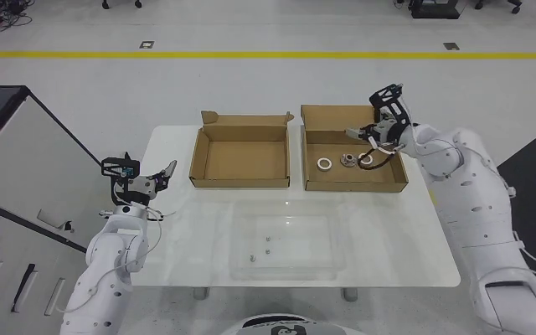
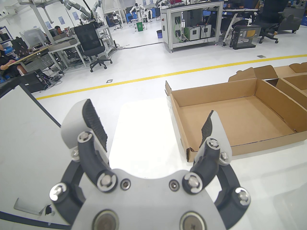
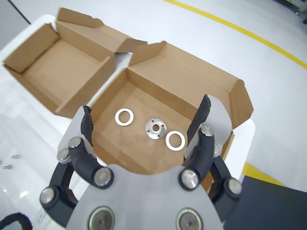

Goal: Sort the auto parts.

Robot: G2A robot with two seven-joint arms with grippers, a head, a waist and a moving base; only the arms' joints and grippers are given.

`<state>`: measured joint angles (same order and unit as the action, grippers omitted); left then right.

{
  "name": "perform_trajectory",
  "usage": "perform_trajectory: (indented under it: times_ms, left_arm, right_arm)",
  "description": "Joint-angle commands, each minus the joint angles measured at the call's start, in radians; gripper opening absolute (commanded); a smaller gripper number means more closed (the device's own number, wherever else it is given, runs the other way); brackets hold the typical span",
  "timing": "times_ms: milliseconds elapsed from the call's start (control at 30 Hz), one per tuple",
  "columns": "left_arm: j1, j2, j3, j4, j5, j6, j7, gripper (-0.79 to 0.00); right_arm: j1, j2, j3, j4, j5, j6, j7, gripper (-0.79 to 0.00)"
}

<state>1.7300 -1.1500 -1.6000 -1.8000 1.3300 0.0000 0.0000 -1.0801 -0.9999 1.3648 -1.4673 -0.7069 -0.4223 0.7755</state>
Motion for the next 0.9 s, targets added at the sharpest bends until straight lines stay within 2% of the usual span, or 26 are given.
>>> perform_trajectory:
  times_ms: [0,233,600,867]
  left_arm:
    - [0.0,0.0,0.0,0.0,0.0,0.0,0.0,0.0]
    - [0.0,0.0,0.0,0.0,0.0,0.0,0.0,0.0]
    - [0.0,0.0,0.0,0.0,0.0,0.0,0.0,0.0]
    - [0.0,0.0,0.0,0.0,0.0,0.0,0.0,0.0]
  right_arm:
    - [-0.064,0.009,0.062,-0.085,0.097,-0.017,0.033,0.0]
    - [-0.224,0.037,0.238,-0.23,0.468,-0.105,0.175,0.0]
    - [-0.35,0.069,0.415,-0.204,0.918,-0.251,0.355,0.0]
    - [-0.351,0.07,0.42,-0.201,0.931,-0.26,0.363,0.0]
